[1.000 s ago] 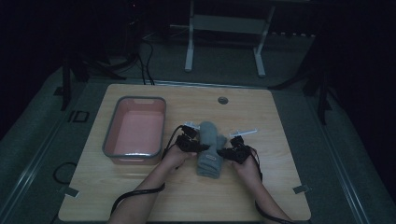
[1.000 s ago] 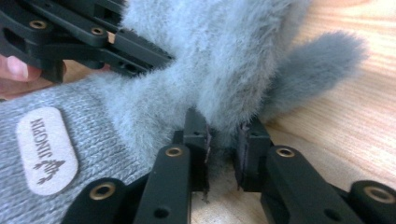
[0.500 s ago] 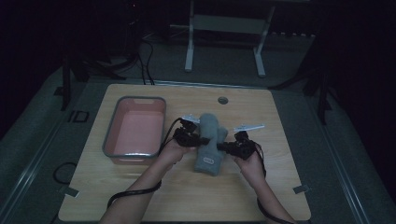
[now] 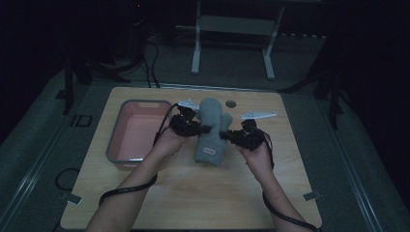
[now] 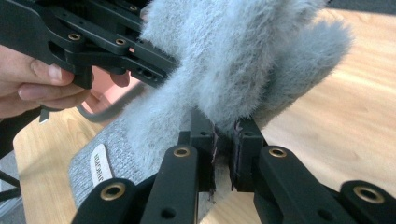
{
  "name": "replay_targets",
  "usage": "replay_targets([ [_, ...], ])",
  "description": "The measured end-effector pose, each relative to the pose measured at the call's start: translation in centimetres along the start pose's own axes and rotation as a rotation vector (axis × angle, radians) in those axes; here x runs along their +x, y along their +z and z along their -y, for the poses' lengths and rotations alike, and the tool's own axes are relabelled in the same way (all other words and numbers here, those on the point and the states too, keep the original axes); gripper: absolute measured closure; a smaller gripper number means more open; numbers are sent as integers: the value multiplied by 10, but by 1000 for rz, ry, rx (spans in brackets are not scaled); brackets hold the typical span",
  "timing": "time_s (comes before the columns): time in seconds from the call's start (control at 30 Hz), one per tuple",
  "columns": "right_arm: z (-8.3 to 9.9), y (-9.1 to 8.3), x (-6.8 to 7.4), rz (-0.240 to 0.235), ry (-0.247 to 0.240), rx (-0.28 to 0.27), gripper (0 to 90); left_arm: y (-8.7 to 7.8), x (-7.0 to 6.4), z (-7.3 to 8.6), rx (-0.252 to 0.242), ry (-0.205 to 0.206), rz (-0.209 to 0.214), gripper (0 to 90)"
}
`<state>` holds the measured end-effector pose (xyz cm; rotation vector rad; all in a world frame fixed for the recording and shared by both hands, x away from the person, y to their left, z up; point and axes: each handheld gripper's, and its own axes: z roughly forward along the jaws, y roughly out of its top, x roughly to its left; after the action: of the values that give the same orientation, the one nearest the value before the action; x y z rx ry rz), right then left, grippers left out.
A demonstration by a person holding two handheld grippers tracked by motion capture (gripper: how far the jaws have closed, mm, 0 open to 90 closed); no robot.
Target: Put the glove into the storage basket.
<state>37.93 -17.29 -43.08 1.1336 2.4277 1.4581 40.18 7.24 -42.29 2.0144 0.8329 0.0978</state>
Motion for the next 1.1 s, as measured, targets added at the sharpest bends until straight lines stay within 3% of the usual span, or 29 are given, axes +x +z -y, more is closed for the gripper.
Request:
replay_targets([
  [0.17,-19,10,10,-22,-7,-12,823,-21,9,-7,3,13,-37,785],
  [0.37,-39,30,25,-57,-17,-15,823,-47,28,0,-19,-14,-62,785],
  [0.57,-59,60,47,-78,-49,6,824,-78,46,12,-21,-34,-128,784],
  [0.87,-87,109,83,-148,-70,22,823,-131,74,31,-25,-83,-212,784],
  [1.0,-93,130,94,-155,-86,36,824,-142,86,42,-23,-112,-243,784],
  [1.1,-92,147,96,-153,-82,55,824,-139,97,54,-19,-152,-249,785],
])
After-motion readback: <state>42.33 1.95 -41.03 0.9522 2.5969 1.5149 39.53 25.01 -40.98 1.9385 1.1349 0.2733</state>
